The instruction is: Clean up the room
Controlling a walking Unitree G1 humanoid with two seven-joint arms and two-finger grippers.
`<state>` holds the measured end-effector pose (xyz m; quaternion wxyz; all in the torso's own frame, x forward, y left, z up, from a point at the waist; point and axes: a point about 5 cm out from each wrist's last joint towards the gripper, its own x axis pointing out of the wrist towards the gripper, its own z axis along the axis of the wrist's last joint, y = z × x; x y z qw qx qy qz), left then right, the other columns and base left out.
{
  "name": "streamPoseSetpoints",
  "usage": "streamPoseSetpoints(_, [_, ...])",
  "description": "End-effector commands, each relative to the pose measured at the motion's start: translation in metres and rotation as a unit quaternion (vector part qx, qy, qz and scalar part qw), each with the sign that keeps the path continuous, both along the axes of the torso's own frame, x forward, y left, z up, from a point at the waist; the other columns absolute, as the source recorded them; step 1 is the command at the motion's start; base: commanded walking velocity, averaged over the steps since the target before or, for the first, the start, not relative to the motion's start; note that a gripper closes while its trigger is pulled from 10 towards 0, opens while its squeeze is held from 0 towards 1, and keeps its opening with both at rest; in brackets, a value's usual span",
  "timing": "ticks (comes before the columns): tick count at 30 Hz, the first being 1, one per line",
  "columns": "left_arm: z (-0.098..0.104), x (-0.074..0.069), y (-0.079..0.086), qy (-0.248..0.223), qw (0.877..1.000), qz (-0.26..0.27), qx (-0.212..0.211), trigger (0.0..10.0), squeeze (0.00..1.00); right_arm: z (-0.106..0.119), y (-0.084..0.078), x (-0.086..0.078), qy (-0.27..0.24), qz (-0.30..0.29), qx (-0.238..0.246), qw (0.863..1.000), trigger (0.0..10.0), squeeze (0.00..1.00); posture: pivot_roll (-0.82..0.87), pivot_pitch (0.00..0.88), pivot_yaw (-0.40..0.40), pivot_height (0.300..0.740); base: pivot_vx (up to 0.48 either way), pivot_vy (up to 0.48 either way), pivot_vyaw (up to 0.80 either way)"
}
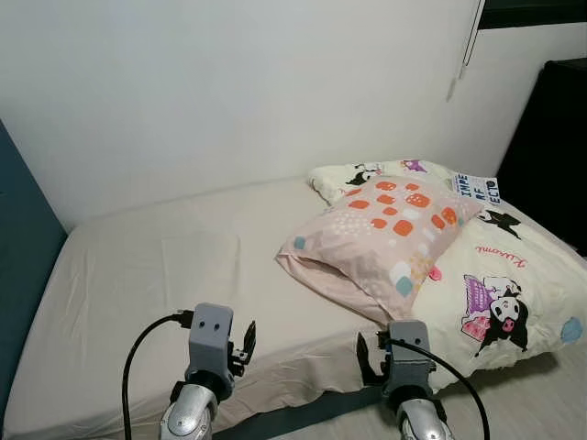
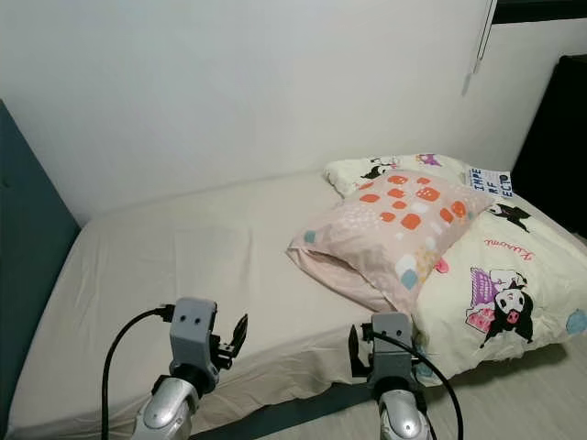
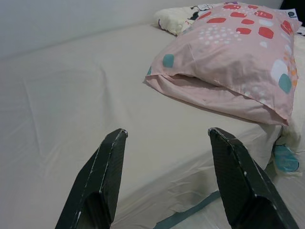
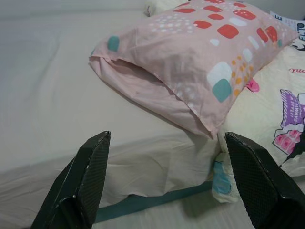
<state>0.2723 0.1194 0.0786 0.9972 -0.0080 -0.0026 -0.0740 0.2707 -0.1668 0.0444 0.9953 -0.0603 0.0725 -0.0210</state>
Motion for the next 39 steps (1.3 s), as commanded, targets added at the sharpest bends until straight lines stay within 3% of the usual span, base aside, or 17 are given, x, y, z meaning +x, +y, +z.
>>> streamPoseSetpoints(1, [-0.0033,-0.0029,0.0031,0.01,1.0,0.006,0.004,10.0,0.0,-0.0015,0.0035,-0.0023,0.006,0.006,-0.004,1.0,10.0,0.0,-0.05,0.084,0.031,0.74,0.0,0.0,0.0])
streamPoseSetpoints(24, [-0.0014,-0.0035,0.0022,0.008,1.0,0.005,0.015,10.0,0.0,-0.0014,0.0065,0.0004,0.014,0.02,-0.038,0.999,10.0,0.0,-0.05,0.082,0.028,0.74,0.0,0.0,0.0])
streamPoseSetpoints(27, [-0.0012,-0.0036,0.0013,0.008,1.0,0.003,0.021,10.0,0.0,-0.0016,0.007,0.0007,0.014,0.024,-0.049,0.998,10.0,0.0,-0.05,0.081,0.029,0.74,0.0,-0.48,0.8])
streamPoseSetpoints(31, [-0.0012,-0.0034,0.0007,0.008,1.0,0.003,0.024,10.0,0.0,-0.0012,0.0065,0.0003,0.01,0.019,-0.041,0.999,10.0,0.0,-0.05,0.081,0.029,0.74,0.0,-0.48,0.6])
streamPoseSetpoints(39, [-0.0028,-0.0032,0.0029,0.016,1.0,0.015,0.003,10.0,0.0,-0.0001,0.0032,-0.0001,0.005,0.009,-0.019,1.0,10.0,0.0,-0.05,0.082,0.03,0.74,0.0,0.0,0.0])
